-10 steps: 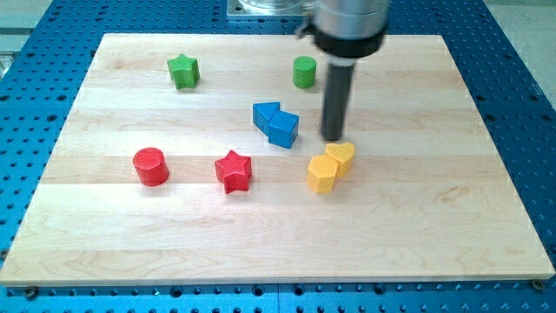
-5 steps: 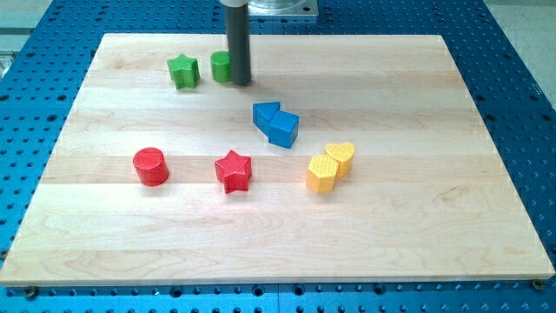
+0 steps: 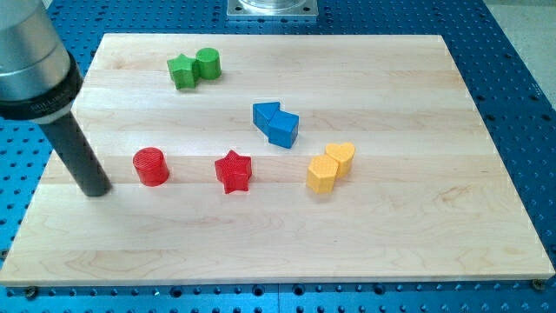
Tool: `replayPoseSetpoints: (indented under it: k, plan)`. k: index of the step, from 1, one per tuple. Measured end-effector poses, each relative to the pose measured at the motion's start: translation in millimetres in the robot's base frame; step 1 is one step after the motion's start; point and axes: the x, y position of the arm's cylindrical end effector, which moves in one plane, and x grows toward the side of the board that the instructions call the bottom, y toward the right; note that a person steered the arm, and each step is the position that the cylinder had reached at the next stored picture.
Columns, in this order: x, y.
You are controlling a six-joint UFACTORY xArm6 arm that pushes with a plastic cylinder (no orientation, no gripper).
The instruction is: Pair up the green blocks and red blocks in opposite directions
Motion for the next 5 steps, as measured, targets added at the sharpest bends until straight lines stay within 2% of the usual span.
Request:
replayPoseSetpoints:
  k: [2, 3, 4, 5]
  plan:
    - [-28.4, 37.8]
    - [-22.3, 117.7]
    - [-22.3, 104.1]
    - [-22.4, 21.6]
